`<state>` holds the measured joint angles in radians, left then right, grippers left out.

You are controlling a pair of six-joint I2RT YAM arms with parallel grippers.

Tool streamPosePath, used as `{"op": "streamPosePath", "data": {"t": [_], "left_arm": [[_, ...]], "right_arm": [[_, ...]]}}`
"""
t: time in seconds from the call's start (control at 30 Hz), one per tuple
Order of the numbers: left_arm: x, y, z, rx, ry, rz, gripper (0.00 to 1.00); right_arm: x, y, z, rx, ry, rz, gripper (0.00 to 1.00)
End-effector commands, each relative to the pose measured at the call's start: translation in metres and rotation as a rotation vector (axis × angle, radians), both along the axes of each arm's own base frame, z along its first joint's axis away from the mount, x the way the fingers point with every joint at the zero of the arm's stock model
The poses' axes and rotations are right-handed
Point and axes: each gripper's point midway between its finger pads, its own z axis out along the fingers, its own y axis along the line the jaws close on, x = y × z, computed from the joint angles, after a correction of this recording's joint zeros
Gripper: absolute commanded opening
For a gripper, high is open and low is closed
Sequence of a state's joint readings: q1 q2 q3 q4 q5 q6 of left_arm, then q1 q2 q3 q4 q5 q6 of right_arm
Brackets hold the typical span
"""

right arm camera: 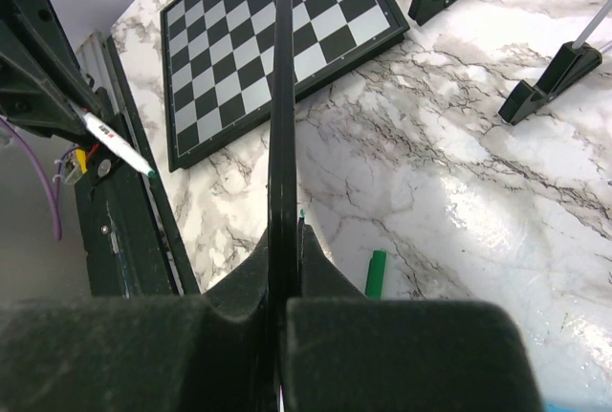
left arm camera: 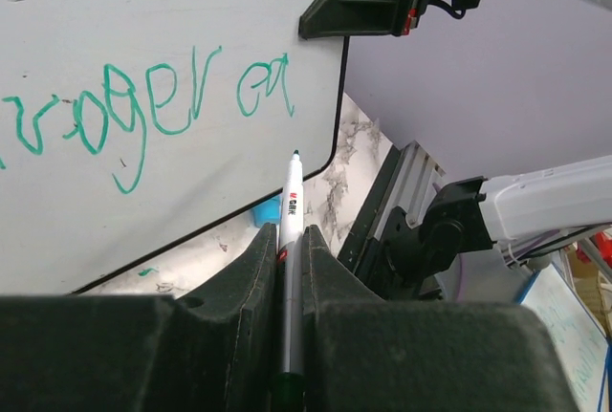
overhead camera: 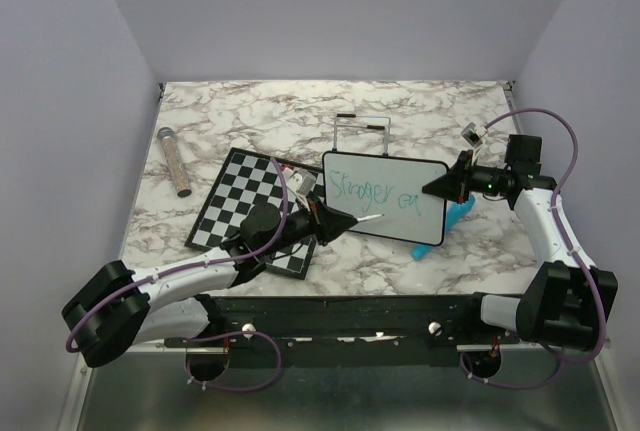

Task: Write a sentence on the whiteboard

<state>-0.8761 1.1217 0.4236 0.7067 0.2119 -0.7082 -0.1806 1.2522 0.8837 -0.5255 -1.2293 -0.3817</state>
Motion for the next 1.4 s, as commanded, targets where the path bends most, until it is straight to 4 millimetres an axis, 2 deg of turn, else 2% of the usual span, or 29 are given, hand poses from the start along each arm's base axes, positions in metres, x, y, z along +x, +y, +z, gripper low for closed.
{"op": "streamPosePath", "data": {"t": [0.0,0.43,1.37], "left_arm": [[0.001,-0.006,0.004,-0.014,-0.037,0.01,0.0],[-0.002,-0.023,-0.002,-0.011,-0.023,-0.035,0.0],[-0.001,-0.024,-0.005,-0.006,-0.013,-0.026,0.0]], "right_arm": [[-0.001,0.0,0.003,-0.018,-0.03,0.002,0.01],[-0.001,0.0,0.005,-0.017,-0.036,0.004,0.0],[-0.002,0.001,0.005,-0.016,-0.037,0.005,0.01]]}}
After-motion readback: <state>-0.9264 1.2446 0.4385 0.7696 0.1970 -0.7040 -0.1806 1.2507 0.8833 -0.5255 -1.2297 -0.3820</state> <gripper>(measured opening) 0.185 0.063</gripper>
